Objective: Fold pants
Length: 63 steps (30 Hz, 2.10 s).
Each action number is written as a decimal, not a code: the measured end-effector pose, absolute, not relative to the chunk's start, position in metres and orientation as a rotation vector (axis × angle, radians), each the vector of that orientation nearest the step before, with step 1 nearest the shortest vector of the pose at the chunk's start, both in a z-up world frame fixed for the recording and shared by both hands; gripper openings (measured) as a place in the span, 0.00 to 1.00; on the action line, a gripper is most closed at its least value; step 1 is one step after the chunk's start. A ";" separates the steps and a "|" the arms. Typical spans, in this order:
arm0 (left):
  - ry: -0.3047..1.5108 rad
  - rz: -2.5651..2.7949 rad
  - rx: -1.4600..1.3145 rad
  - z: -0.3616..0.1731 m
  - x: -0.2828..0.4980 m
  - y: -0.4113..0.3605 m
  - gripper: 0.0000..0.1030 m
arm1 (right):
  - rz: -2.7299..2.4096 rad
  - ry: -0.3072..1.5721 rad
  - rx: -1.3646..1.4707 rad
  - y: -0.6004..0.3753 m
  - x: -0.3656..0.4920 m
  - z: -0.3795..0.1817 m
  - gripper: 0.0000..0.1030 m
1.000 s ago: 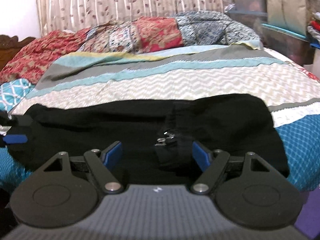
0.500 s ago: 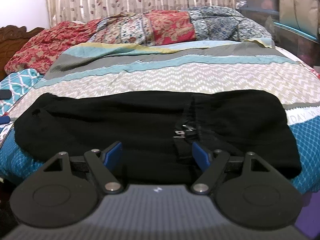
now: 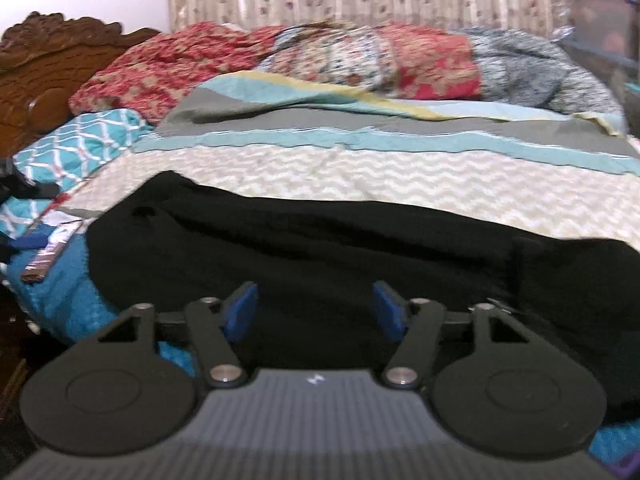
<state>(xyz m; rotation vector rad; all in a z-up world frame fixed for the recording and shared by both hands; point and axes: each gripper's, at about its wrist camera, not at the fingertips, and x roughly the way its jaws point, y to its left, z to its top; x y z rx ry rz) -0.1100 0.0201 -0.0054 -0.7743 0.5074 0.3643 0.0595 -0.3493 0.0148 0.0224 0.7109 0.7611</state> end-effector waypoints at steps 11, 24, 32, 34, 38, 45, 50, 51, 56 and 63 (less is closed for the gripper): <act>0.594 0.229 -0.920 -0.063 -0.062 0.029 0.75 | 0.952 0.875 0.108 -0.237 0.094 0.016 0.36; 0.518 0.087 -0.542 -0.009 -0.029 -0.062 0.16 | 0.951 1.230 0.415 -0.216 0.138 -0.026 0.38; 0.542 -0.110 -0.137 0.001 0.018 -0.169 0.16 | 0.746 1.075 0.589 -0.342 0.139 -0.013 0.38; 0.558 -0.185 -0.010 -0.007 0.032 -0.205 0.16 | 0.688 1.024 0.594 -0.373 0.132 -0.009 0.38; 0.677 -0.302 0.268 -0.030 0.046 -0.272 0.30 | 0.576 0.940 0.569 -0.416 0.128 -0.008 0.39; 0.651 -0.377 0.391 -0.027 -0.006 -0.280 0.48 | 0.579 0.859 0.505 -0.439 0.119 -0.007 0.75; 0.679 -0.243 0.069 -0.002 -0.020 -0.215 0.51 | 0.625 0.893 0.457 -0.416 0.137 -0.016 0.84; 0.676 -0.215 -0.001 0.002 -0.020 -0.204 0.52 | 0.624 0.899 0.447 -0.412 0.141 -0.017 0.84; 0.652 -0.103 -0.039 0.000 -0.012 -0.190 0.58 | 0.656 0.980 0.467 -0.387 0.165 -0.027 0.84; 0.671 -0.114 0.076 -0.018 -0.001 -0.207 0.16 | 0.646 1.017 0.584 -0.395 0.155 -0.004 0.18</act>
